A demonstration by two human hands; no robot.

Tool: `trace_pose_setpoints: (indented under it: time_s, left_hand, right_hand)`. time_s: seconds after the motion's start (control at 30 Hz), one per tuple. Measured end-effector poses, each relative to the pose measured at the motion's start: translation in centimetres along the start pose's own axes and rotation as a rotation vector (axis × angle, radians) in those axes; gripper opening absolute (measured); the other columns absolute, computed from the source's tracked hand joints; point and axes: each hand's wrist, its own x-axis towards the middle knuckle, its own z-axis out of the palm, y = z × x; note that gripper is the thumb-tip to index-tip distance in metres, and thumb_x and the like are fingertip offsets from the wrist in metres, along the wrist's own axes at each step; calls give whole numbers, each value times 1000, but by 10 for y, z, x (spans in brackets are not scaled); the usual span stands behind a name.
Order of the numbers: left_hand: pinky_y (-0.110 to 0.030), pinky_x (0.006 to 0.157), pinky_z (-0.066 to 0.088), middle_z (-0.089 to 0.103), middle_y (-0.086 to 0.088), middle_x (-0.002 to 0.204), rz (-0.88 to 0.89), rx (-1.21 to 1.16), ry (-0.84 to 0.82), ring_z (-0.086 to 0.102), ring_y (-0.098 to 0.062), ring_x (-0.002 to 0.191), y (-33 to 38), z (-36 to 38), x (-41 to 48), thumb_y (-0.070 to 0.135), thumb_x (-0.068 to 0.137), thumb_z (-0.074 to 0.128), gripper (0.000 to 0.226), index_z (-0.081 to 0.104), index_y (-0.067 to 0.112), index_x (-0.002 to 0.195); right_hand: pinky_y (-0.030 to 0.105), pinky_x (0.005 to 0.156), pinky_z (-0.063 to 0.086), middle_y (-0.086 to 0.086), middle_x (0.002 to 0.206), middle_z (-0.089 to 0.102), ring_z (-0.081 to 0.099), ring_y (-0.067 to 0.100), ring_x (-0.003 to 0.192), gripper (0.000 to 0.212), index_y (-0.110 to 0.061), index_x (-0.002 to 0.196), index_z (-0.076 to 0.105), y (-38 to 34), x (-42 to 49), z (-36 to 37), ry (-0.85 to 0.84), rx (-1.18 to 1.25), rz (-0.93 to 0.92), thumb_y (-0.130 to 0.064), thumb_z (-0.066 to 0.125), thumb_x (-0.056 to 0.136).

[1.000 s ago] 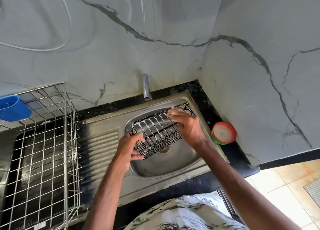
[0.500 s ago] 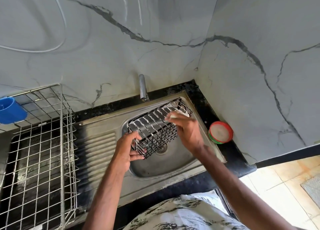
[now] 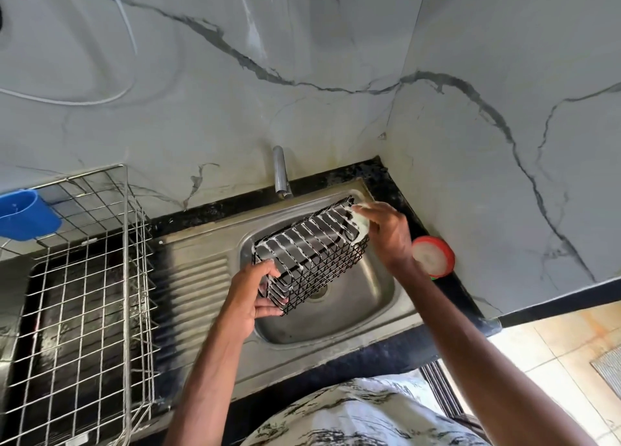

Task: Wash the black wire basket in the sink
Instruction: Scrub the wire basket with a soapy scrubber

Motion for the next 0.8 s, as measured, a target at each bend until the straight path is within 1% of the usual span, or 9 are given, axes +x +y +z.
trace_pose_setpoints:
  time_s: [0.13,0.2,0.33,0.4,0.43,0.53,0.6,0.7,0.8]
  left_hand:
    - [-59,90,59,58,-9,112,20,-3,17,71,-50,96,-3,1,1,26,91,68,16,68,11,96]
    - [-60,91,59,63,-13,112,16,-16,20,72,-48,94,-2,3,0,26,94,66,15,68,12,97]
    - [-61,94,57,67,-19,110,1,-68,28,73,-42,86,0,4,1,23,96,63,6,65,17,95]
    - [-62,96,56,67,-22,112,0,-86,28,73,-42,85,2,6,-1,21,93,64,2,63,22,92]
    - [-63,96,56,65,-22,115,-1,-87,29,73,-43,86,3,7,-3,21,91,65,5,61,24,91]
    - [-62,95,57,58,-18,128,-12,-91,25,74,-45,88,5,8,-7,24,80,70,17,64,25,96]
    - [-63,97,56,52,-14,127,-18,-100,11,72,-49,95,5,8,-8,21,85,68,14,64,25,98]
    - [-62,96,56,54,-9,116,-17,-98,-8,71,-48,93,0,7,-6,20,92,65,4,65,19,96]
    - [-63,94,56,48,-15,137,-19,-60,-7,69,-52,97,-3,6,-6,22,94,65,6,67,16,95]
  right_hand:
    - [39,77,64,12,120,72,73,24,106,48,-12,108,78,1,7,1,-38,-19,99,18,48,84]
    - [36,77,64,13,120,72,73,22,106,50,-9,107,78,-9,7,-1,-44,2,77,20,48,82]
    - [11,60,57,14,115,74,75,14,93,36,-7,98,79,-56,-10,3,-61,142,-109,6,45,93]
    - [2,66,51,14,115,74,74,11,96,34,-4,100,78,-84,-27,9,-94,223,-237,12,49,92]
    - [3,72,53,14,117,73,73,14,102,34,-4,103,77,-94,-35,13,-121,241,-286,13,50,92]
    - [30,79,63,11,128,69,67,21,118,44,-9,113,75,-105,-47,19,-214,283,-339,14,47,88]
    - [31,67,64,11,124,71,71,22,112,45,-11,110,77,-98,-39,19,-201,255,-376,13,46,88]
    - [11,51,55,10,117,74,75,18,97,40,-14,102,79,-80,-21,15,-199,171,-354,9,48,92]
    - [15,52,57,11,116,74,76,18,96,42,-9,104,79,-43,-8,11,-127,106,-167,-2,38,97]
